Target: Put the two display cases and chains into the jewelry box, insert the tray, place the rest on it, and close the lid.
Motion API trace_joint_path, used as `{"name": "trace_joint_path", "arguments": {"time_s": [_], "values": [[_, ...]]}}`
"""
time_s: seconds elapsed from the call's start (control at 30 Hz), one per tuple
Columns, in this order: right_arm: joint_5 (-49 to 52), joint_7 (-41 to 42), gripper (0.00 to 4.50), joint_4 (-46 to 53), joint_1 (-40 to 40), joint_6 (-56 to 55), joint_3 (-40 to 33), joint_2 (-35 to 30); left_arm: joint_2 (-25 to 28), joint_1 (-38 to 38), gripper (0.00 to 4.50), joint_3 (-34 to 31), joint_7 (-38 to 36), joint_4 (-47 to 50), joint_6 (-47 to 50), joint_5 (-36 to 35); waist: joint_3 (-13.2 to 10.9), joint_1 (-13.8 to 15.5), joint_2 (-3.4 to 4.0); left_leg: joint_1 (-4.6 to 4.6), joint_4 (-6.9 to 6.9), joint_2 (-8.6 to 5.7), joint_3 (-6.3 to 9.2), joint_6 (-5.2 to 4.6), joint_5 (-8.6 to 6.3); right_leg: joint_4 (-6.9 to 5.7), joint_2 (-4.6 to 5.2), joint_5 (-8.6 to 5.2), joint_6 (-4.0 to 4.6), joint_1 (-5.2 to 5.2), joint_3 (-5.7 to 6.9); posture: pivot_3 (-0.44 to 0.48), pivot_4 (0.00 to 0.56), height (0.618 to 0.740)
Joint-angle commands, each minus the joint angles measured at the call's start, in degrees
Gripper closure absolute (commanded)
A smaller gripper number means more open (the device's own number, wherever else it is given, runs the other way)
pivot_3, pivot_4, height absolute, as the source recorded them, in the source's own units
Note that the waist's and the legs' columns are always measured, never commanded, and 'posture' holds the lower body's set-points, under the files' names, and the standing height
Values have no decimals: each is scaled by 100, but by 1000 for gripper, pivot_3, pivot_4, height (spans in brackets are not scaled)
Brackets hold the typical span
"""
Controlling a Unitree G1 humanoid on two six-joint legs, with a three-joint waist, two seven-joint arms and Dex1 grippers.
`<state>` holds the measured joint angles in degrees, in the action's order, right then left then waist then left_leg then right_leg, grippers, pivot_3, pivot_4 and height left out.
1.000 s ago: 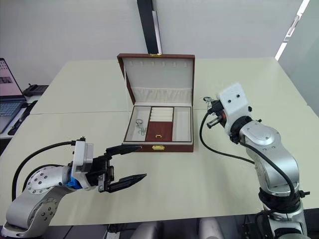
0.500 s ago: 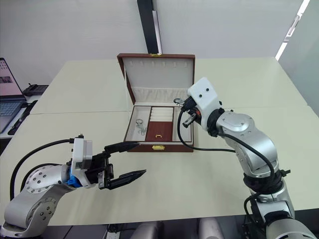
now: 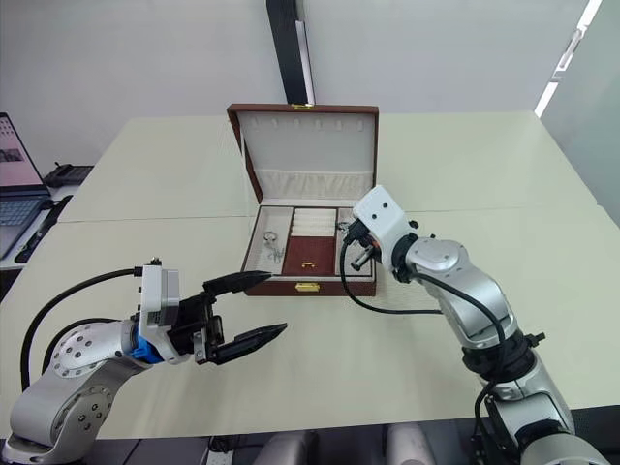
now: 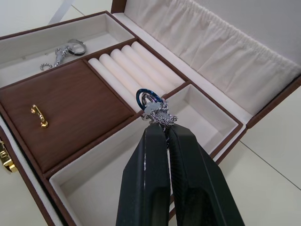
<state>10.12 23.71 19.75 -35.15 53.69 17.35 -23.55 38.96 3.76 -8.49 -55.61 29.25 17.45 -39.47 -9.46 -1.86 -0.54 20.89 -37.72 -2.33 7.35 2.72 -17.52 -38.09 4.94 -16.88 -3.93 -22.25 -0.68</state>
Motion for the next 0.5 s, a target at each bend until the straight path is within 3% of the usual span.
{"name": "trace_joint_path", "arguments": {"time_s": [0.03, 0.27, 0.5], "values": [[-120, 14, 4473, -15, 42, -131, 55, 38, -27, -32, 0, -29, 54, 266, -10, -74, 0, 0, 0, 0, 0, 0, 0, 0, 0, 0, 0, 0, 0, 0, 0, 0, 150, 740], [-245, -22, 4473, -151, 74, -136, 71, 157, -24, -20, 0, -25, 39, 263, -27, -60, 0, 1, 0, 0, 0, 0, 0, 1, 0, 0, 0, 0, 0, -1, 0, 0, 150, 740], [-244, -22, 2918, -50, 68, -84, -97, 193, -26, -30, 0, -40, -2, 202, -56, -50, 0, 1, 0, 0, 0, 0, 0, 1, 0, 0, 0, 0, 0, 0, 0, 0, 150, 740]]}}
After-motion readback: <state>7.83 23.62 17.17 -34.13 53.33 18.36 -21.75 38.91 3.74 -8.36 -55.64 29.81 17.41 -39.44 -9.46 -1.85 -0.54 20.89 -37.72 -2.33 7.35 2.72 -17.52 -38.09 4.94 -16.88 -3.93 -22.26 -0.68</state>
